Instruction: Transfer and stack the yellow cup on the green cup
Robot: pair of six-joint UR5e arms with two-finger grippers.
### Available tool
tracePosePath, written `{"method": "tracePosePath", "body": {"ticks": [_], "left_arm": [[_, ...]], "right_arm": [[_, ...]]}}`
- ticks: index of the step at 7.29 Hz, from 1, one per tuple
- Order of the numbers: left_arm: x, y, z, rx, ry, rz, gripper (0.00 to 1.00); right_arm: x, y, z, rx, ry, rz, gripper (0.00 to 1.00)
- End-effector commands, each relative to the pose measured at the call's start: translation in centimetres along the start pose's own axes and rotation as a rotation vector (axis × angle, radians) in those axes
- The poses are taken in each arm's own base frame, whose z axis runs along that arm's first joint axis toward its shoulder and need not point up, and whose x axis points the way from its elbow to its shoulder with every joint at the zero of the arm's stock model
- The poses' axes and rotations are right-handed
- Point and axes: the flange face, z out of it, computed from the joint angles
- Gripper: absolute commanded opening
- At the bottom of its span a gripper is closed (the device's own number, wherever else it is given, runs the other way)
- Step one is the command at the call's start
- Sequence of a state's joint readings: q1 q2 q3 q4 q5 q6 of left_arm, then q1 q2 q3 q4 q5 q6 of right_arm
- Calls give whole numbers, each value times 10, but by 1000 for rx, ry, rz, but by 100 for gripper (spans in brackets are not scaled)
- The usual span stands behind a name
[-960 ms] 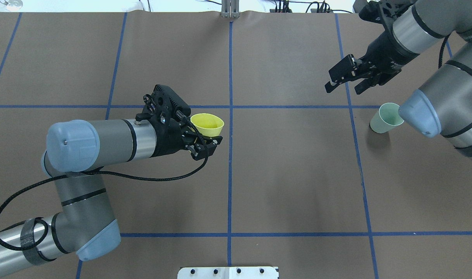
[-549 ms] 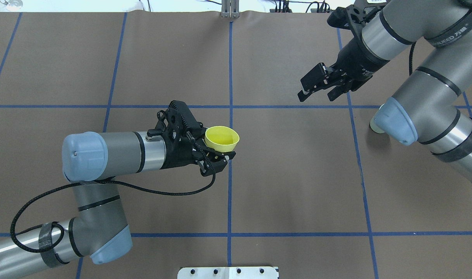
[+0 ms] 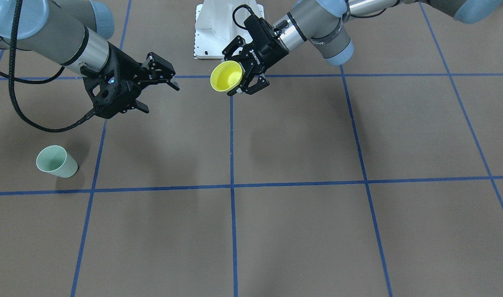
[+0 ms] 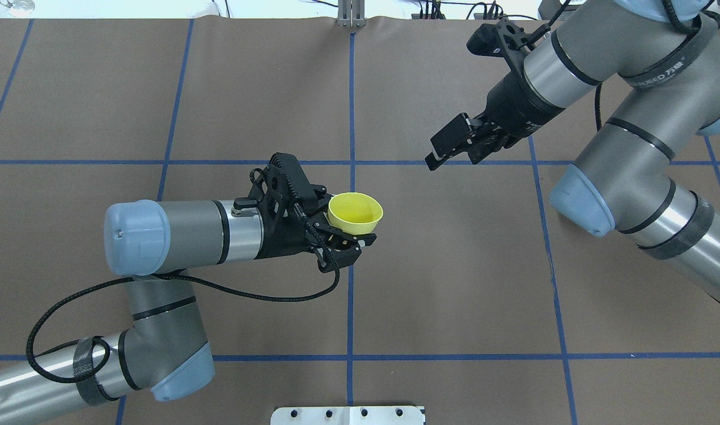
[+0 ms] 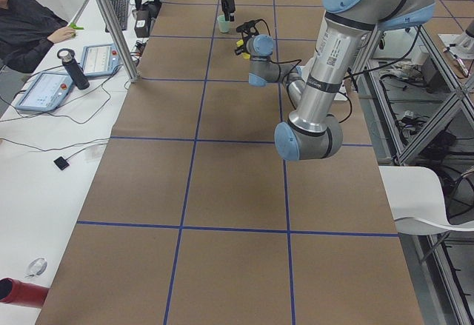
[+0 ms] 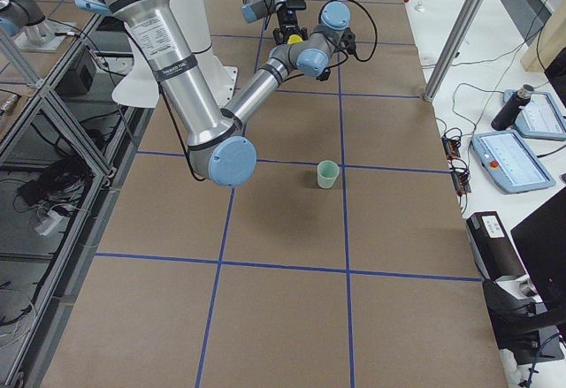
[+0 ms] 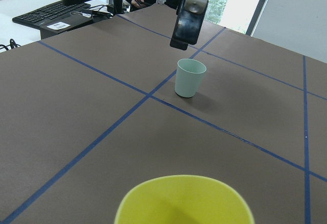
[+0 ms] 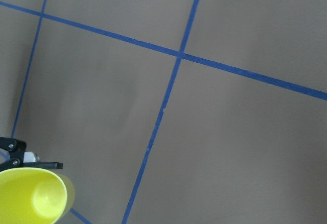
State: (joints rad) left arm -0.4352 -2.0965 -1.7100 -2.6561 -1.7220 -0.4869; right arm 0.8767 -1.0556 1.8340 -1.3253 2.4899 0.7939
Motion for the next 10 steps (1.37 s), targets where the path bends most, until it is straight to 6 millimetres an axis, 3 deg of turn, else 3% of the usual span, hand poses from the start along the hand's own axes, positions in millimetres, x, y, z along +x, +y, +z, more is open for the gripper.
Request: {"method": "tracePosePath", "body": {"ticks": [1, 4, 6, 8, 10], "left_arm": [[3, -9, 20, 17, 16, 4, 0], [5, -10, 23, 37, 27, 7, 0], [18, -11, 29, 40, 49, 5, 0], [20, -14, 34, 40, 49, 4, 0], [24, -17, 37, 46, 55, 4, 0]], "right_arm": [[-24, 1, 9, -12, -28, -39, 93], [-37, 10, 31, -51, -44, -55, 93], [-34, 9, 35, -58, -40, -48, 92], [-33, 10, 41, -69, -39, -43, 81], [-32, 11, 47, -78, -38, -40, 80]]}}
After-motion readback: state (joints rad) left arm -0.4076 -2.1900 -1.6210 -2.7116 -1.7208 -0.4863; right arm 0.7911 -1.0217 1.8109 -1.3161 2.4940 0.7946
